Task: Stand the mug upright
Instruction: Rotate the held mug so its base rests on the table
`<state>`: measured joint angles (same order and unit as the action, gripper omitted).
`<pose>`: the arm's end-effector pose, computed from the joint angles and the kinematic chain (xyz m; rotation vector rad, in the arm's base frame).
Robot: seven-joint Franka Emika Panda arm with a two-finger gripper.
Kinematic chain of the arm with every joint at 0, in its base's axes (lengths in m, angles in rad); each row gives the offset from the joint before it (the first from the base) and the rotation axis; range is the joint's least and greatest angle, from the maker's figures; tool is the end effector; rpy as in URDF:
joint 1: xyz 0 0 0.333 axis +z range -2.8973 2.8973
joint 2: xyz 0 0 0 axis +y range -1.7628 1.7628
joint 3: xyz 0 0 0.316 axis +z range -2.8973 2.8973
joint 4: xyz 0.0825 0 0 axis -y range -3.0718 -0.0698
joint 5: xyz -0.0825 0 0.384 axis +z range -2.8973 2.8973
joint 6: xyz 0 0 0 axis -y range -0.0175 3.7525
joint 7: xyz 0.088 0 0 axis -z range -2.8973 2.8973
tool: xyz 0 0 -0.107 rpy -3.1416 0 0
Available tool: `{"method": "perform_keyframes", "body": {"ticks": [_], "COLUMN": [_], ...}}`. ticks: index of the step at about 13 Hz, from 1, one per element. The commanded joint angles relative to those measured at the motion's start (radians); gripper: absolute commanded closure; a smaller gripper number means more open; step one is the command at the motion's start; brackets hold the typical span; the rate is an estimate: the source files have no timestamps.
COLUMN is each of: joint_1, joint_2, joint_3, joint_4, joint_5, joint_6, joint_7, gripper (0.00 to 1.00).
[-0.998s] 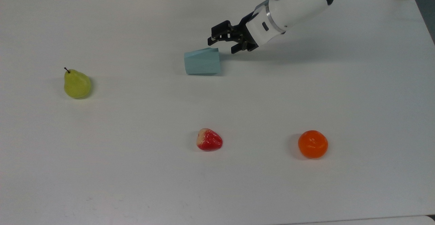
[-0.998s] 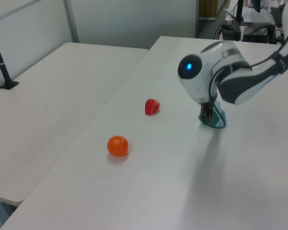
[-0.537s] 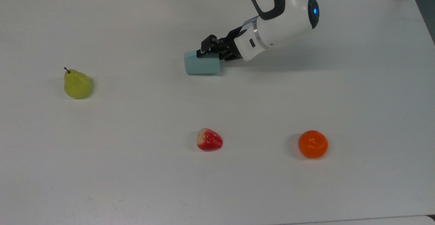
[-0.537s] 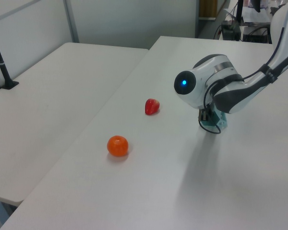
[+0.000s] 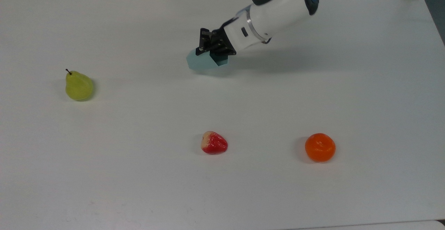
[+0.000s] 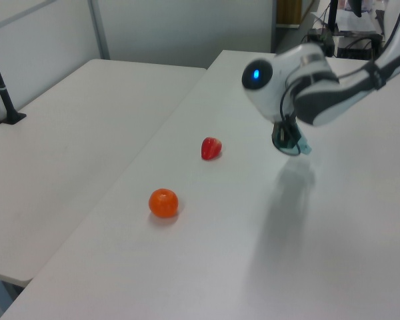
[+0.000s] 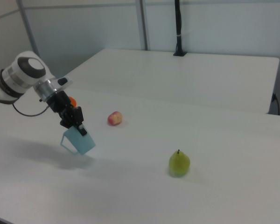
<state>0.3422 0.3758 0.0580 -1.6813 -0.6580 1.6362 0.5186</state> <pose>0.5936 0.1803 0.3742 2.4077 0.0852 -0.1119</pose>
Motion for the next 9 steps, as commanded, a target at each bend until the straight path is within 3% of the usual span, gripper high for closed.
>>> {"method": "perform_keyframes", "body": {"ticks": [1,4,7,9], "joint_1": [-0.061,-0.089,-0.115,-0.12], "joint_2": [-0.097,-0.081,-0.058,-0.051], "joint_3": [0.0,-0.001,-0.001,-0.001], "joint_4": [-0.018,-0.04,-0.081,-0.084], "joint_5": [0.205,0.372,0.524,0.564], "joint_6": [0.077,0.287,0.427,0.433], "joint_7": [-0.187,-0.277,-0.489,-0.622], "gripper": [1.0,1.0,0.99,0.92]}}
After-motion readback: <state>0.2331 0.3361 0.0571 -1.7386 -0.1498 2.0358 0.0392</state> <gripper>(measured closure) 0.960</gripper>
